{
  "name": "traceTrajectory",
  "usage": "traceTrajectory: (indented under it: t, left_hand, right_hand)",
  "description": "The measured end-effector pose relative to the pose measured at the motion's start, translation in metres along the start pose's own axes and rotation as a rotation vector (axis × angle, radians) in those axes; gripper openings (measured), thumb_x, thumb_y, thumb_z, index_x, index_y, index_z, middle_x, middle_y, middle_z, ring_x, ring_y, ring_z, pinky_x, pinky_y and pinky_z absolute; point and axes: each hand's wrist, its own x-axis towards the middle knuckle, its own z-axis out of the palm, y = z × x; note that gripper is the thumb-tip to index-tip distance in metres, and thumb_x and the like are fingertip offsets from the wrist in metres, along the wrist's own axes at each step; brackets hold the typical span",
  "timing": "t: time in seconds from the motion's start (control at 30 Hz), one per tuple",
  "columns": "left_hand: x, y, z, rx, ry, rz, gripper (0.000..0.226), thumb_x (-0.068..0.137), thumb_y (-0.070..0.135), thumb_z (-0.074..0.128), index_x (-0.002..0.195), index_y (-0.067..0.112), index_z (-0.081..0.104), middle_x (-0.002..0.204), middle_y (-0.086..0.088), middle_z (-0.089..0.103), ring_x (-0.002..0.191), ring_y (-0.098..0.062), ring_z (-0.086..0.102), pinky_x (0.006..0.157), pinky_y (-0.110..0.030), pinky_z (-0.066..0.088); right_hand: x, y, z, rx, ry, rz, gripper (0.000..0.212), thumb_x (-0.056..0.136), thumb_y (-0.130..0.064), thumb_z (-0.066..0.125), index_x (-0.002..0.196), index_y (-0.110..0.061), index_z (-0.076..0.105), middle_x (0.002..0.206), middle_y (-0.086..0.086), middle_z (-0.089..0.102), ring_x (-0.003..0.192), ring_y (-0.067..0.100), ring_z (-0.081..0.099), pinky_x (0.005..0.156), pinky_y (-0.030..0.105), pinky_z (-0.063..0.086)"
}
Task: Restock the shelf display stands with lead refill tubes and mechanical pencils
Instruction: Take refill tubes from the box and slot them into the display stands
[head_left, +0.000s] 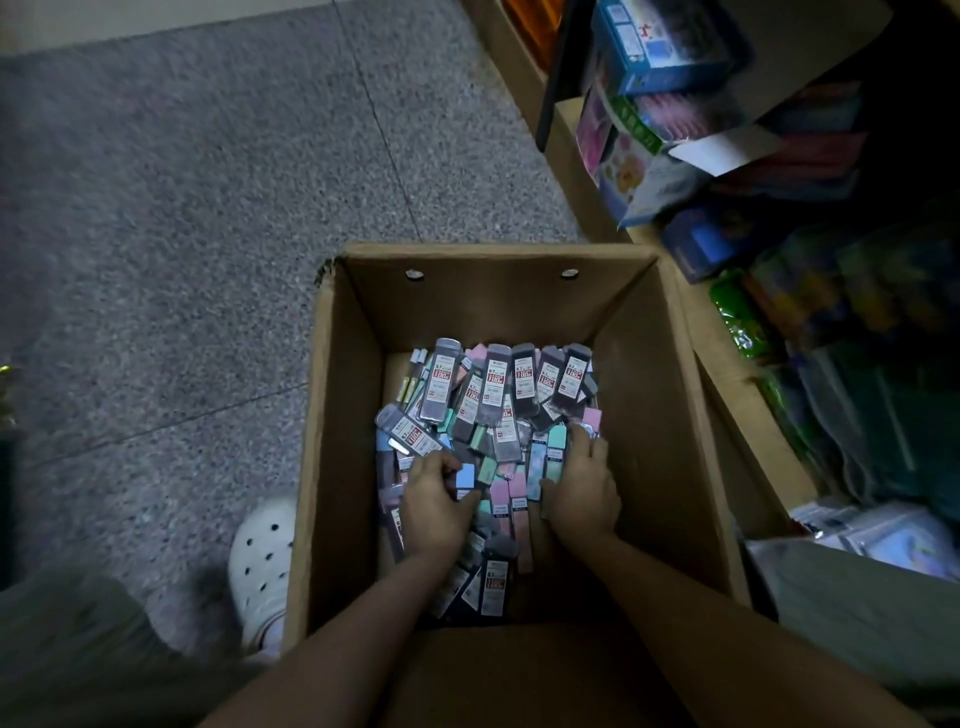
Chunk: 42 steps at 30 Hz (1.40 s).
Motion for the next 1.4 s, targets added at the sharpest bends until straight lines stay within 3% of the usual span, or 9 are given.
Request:
traceTrajectory:
  t: [0.43, 0.6, 0.67, 0.77, 0.83, 0.9, 1.0, 1.1, 1.4]
  left_hand:
    - [0.003, -0.001, 0.008, -0.272, -0.193, -0.029, 0.029, 0.075, 0.001, 0.078, 0.089, 0.014, 0.057, 0.081, -0.003, 0.058, 0.068, -0.012, 0.051, 0.074, -0.027, 0.050]
    - [0.002, 0.015, 0.009, -0.357, -0.320, -0.086, 0.015, 0.093, 0.014, 0.062, 0.106, 0.005, 0.061, 0.092, -0.008, 0.062, 0.077, -0.018, 0.057, 0.071, -0.025, 0.049]
    - [0.000, 0.026, 0.007, -0.373, -0.389, -0.123, 0.028, 0.102, 0.027, 0.044, 0.108, 0.006, 0.062, 0.094, -0.010, 0.064, 0.081, -0.020, 0.058, 0.066, -0.025, 0.048]
    - [-0.006, 0.037, 0.003, -0.502, -0.511, -0.160, 0.043, 0.106, 0.033, 0.029, 0.102, 0.004, 0.060, 0.076, -0.007, 0.063, 0.061, -0.019, 0.056, 0.055, -0.023, 0.048]
    - [-0.006, 0.038, 0.002, -0.463, -0.500, -0.112, 0.040, 0.107, 0.025, 0.029, 0.093, -0.001, 0.056, 0.061, -0.007, 0.052, 0.046, -0.016, 0.043, 0.047, -0.022, 0.036]
    - [-0.004, 0.036, 0.002, -0.426, -0.450, -0.104, 0.037, 0.106, 0.020, 0.030, 0.081, 0.003, 0.052, 0.060, -0.009, 0.046, 0.048, -0.018, 0.038, 0.050, -0.026, 0.031]
    - [-0.001, 0.031, 0.003, -0.500, -0.361, -0.191, 0.030, 0.106, 0.020, 0.032, 0.092, 0.002, 0.052, 0.066, -0.005, 0.052, 0.053, -0.016, 0.042, 0.050, -0.026, 0.035]
    - [0.001, 0.024, 0.004, -0.565, -0.332, -0.256, 0.028, 0.105, 0.021, 0.033, 0.102, -0.001, 0.051, 0.073, -0.005, 0.059, 0.053, -0.014, 0.043, 0.051, -0.026, 0.038]
    - [0.004, 0.013, 0.009, -0.595, -0.300, -0.295, 0.028, 0.105, 0.021, 0.031, 0.095, 0.001, 0.048, 0.076, -0.011, 0.057, 0.052, -0.014, 0.040, 0.050, -0.025, 0.034]
  right_hand:
    - [-0.006, 0.011, -0.019, -0.053, -0.116, -0.138, 0.064, 0.081, -0.001, 0.069, 0.131, -0.024, 0.037, 0.130, 0.007, 0.046, 0.111, 0.024, 0.057, 0.088, 0.036, 0.053]
    - [-0.007, -0.001, -0.024, 0.564, -0.152, -0.036, 0.056, 0.076, 0.001, 0.076, 0.116, -0.022, 0.044, 0.090, 0.005, 0.063, 0.074, 0.012, 0.062, 0.061, 0.017, 0.050]
    - [-0.008, -0.011, -0.025, 0.822, -0.185, 0.038, 0.055, 0.075, 0.003, 0.078, 0.114, -0.017, 0.045, 0.087, 0.011, 0.065, 0.072, 0.018, 0.066, 0.062, 0.024, 0.054]
    - [-0.008, -0.018, -0.026, 0.963, -0.221, 0.054, 0.041, 0.082, -0.002, 0.073, 0.116, -0.011, 0.052, 0.073, 0.000, 0.070, 0.061, 0.006, 0.068, 0.054, 0.019, 0.053]
    - [-0.008, -0.017, -0.031, 0.763, -0.172, -0.008, 0.031, 0.090, -0.014, 0.067, 0.120, -0.009, 0.061, 0.086, 0.000, 0.073, 0.068, -0.002, 0.065, 0.061, 0.010, 0.049]
    - [-0.006, -0.004, -0.032, 0.307, -0.056, -0.125, 0.040, 0.096, -0.026, 0.059, 0.132, -0.011, 0.056, 0.127, 0.010, 0.060, 0.109, 0.010, 0.059, 0.093, 0.017, 0.045]
    - [-0.010, 0.016, -0.025, -0.221, -0.194, -0.228, 0.078, 0.095, -0.038, 0.056, 0.155, -0.010, 0.013, 0.162, 0.012, 0.009, 0.149, 0.029, 0.009, 0.121, 0.037, 0.014]
    - [-0.011, 0.023, -0.011, -0.338, -0.271, -0.269, 0.100, 0.089, -0.039, 0.064, 0.155, -0.011, -0.006, 0.163, 0.008, -0.004, 0.150, 0.027, -0.003, 0.122, 0.040, 0.008]
    - [0.001, 0.019, -0.010, -0.411, -0.106, -0.352, 0.109, 0.075, -0.037, 0.079, 0.154, -0.016, 0.007, 0.152, 0.010, 0.018, 0.135, 0.029, 0.027, 0.111, 0.039, 0.031]
